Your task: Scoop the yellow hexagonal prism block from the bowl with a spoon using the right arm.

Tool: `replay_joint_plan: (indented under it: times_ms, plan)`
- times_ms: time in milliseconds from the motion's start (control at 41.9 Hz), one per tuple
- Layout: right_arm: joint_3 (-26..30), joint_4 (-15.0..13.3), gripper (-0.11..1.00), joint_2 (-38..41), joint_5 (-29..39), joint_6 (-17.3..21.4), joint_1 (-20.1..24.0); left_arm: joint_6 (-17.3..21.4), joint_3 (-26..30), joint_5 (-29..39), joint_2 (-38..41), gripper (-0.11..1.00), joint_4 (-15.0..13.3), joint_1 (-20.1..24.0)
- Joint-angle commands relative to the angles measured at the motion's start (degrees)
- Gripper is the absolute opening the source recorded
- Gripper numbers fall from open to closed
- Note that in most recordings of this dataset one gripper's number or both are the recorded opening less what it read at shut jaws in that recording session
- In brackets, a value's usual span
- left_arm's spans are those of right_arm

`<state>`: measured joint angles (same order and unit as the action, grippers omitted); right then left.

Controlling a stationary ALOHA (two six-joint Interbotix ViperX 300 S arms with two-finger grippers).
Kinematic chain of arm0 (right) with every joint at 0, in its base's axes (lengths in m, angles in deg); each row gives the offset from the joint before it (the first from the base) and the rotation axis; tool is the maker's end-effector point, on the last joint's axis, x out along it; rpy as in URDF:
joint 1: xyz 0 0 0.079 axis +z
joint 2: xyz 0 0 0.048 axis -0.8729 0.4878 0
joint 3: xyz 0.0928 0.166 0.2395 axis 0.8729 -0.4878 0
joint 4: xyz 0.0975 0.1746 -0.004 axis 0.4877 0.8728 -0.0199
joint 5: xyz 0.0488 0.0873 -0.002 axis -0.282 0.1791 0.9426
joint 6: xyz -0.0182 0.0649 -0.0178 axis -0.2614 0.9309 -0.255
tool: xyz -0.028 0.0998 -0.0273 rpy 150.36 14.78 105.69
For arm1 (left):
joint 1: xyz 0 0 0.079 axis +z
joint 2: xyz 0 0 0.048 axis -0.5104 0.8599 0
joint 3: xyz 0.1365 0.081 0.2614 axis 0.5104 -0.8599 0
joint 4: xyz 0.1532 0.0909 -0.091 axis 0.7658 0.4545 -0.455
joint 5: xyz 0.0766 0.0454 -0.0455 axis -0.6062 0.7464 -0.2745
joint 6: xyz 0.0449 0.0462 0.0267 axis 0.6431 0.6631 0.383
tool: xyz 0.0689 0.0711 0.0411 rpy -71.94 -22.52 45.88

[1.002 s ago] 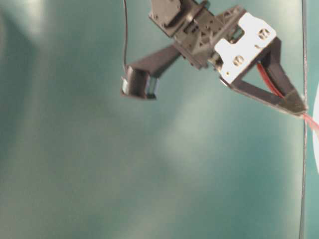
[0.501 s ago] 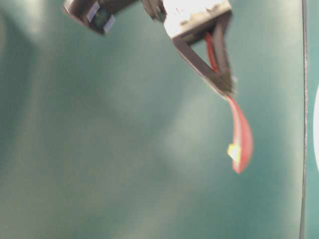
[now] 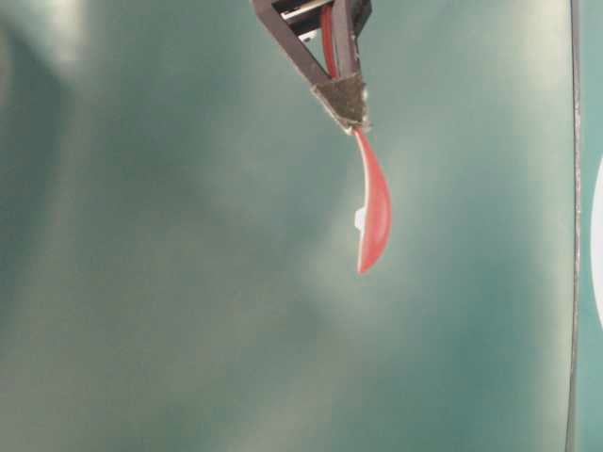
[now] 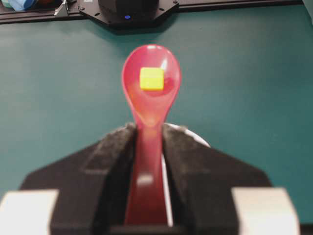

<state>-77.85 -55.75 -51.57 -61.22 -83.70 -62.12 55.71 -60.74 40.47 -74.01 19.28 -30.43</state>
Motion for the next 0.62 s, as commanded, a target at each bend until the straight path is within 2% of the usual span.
replay_joint_plan:
  times_ms: [0,597]
  plan:
    - [1.0,-0.3,0.25,-0.7,-0.6,-0.1,0.2,-0.1,0.7,-0.4,0.4,0.00,0.2,0.2]
    - [1.2,-0.5,0.25,-0.7,-1.1,0.1,0.2,-0.3,0.7,-1.1,0.8,0.00,0.0,0.2]
